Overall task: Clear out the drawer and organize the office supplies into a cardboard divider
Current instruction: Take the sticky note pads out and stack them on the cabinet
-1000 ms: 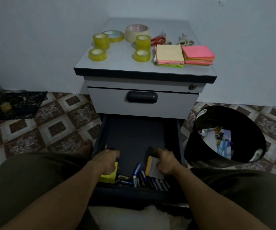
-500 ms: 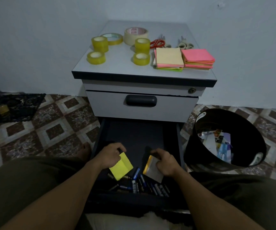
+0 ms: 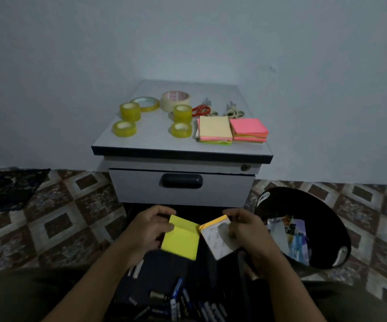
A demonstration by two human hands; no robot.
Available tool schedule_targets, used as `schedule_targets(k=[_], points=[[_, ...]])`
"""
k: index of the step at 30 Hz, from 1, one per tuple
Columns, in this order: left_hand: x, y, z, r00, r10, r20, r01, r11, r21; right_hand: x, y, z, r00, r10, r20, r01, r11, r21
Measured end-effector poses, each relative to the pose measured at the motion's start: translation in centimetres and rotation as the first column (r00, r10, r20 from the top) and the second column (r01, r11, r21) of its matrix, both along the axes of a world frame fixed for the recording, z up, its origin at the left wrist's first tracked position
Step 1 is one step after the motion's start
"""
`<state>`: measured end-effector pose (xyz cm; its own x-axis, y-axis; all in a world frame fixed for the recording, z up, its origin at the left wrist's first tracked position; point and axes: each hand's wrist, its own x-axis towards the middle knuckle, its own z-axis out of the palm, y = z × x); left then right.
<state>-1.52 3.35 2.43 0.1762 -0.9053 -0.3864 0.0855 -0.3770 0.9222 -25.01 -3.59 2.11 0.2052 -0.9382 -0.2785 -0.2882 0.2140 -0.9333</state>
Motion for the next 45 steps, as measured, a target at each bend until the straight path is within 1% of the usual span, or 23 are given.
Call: schedule_targets(k=[4, 7, 11, 14, 17, 24, 26, 29, 31, 34, 38, 39, 40, 41, 43, 44, 45], points=[[-1.2, -1.3, 5.2, 0.993, 0.03, -0.116, -0.044, 0.992, -0.116, -1.8, -0.6, 5.4, 0.996, -0.052, 0.072, 0.06, 0.992, -0.115], [-2.2, -2.9, 9.0, 0.983, 0.046, -0.176, -0.081, 0.977, -0.198, -2.8, -1.9, 9.5, 0.985, -0.057, 0.165, 0.088, 0.979, -0.184], [-2.6, -5.8, 13.3, 0.979, 0.089, -0.182, -0.143, 0.94, -0.309, -3.2, -5.1, 14.7, 0.966, -0.114, 0.233, 0.178, 0.945, -0.273], [-2.8, -8.8, 15.7, 0.969, 0.152, -0.194, -0.211, 0.918, -0.335, -2.6, -8.4, 17.1, 0.947, -0.199, 0.252, 0.271, 0.916, -0.295], [-3.1, -12.0, 17.4, 0.967, 0.171, -0.189, -0.226, 0.916, -0.332, -1.9, -12.3, 18.0, 0.946, -0.236, 0.221, 0.293, 0.915, -0.278], [-4.0, -17.5, 19.0, 0.968, 0.222, -0.114, -0.248, 0.913, -0.325, -0.8, -16.8, 18.7, 0.98, -0.196, 0.018, 0.19, 0.915, -0.357], [-4.3, -18.4, 19.1, 0.969, 0.222, -0.109, -0.245, 0.918, -0.312, -0.9, -17.3, 18.8, 0.984, -0.169, -0.063, 0.134, 0.918, -0.374], [-4.9, -19.2, 18.8, 0.968, 0.212, -0.132, -0.241, 0.933, -0.267, -1.3, -17.4, 18.3, 0.965, -0.114, -0.235, 0.006, 0.91, -0.414], [-5.4, -19.7, 18.5, 0.969, 0.197, -0.149, -0.228, 0.945, -0.234, -1.5, -17.4, 17.7, 0.962, -0.089, -0.259, -0.036, 0.896, -0.442], [-6.5, -20.1, 18.3, 0.97, 0.195, -0.144, -0.223, 0.951, -0.215, -1.8, -17.3, 17.1, 0.973, -0.099, -0.206, -0.009, 0.884, -0.467], [-8.1, -20.3, 18.0, 0.975, 0.205, -0.084, -0.219, 0.95, -0.224, -2.2, -16.5, 16.5, 0.992, -0.126, 0.015, 0.122, 0.916, -0.381], [-8.4, -20.5, 17.9, 0.976, 0.212, -0.048, -0.218, 0.947, -0.235, -2.3, -16.4, 16.3, 0.99, -0.132, 0.058, 0.144, 0.922, -0.36], [-8.7, -20.5, 17.9, 0.976, 0.218, 0.022, -0.206, 0.946, -0.249, -2.4, -16.3, 16.1, 0.987, -0.137, 0.085, 0.158, 0.925, -0.346], [-8.8, -20.5, 18.0, 0.965, 0.224, 0.136, -0.182, 0.946, -0.267, -2.4, -16.3, 16.0, 0.985, -0.14, 0.102, 0.166, 0.926, -0.339], [-8.9, -20.7, 18.1, 0.908, 0.234, 0.347, -0.139, 0.951, -0.278, -2.5, -16.2, 15.7, 0.98, -0.153, 0.127, 0.187, 0.924, -0.332], [-8.8, -20.8, 18.2, 0.897, 0.23, 0.377, -0.134, 0.955, -0.264, -2.5, -16.2, 15.6, 0.976, -0.162, 0.143, 0.201, 0.924, -0.325], [-8.7, -21.0, 18.1, 0.912, 0.213, 0.349, -0.129, 0.96, -0.248, -2.5, -16.1, 15.5, 0.972, -0.172, 0.159, 0.215, 0.924, -0.315]])
